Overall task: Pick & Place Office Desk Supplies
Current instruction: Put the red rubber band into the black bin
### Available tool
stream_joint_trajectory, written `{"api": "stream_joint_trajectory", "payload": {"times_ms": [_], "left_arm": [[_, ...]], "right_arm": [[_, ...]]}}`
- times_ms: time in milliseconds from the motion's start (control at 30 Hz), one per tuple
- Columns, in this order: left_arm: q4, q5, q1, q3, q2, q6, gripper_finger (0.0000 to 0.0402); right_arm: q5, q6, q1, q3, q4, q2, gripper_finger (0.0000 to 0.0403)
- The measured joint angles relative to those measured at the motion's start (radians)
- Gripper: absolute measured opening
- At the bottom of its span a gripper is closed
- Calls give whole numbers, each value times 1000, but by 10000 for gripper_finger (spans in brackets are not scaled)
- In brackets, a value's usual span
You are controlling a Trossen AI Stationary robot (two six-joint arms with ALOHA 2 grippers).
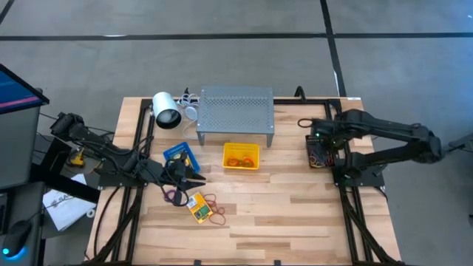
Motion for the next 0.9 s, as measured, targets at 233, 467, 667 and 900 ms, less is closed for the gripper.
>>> {"api": "stream_joint_trajectory", "payload": {"times_ms": [233, 467, 667, 900], "left_arm": [[0, 0, 0, 0, 0, 0, 76], [-1, 0, 0, 0, 0, 1, 76], [-8, 0, 0, 0, 0, 1, 76], [-13, 0, 25, 0, 0, -45, 76]], "right_arm": [[-42, -72, -87, -26, 22, 2, 76], [-42, -97, -153, -26, 42, 2, 190], [-75, -67, -126, -26, 183, 0, 217], [-173, -67, 102, -25, 715, 49, 167]]}}
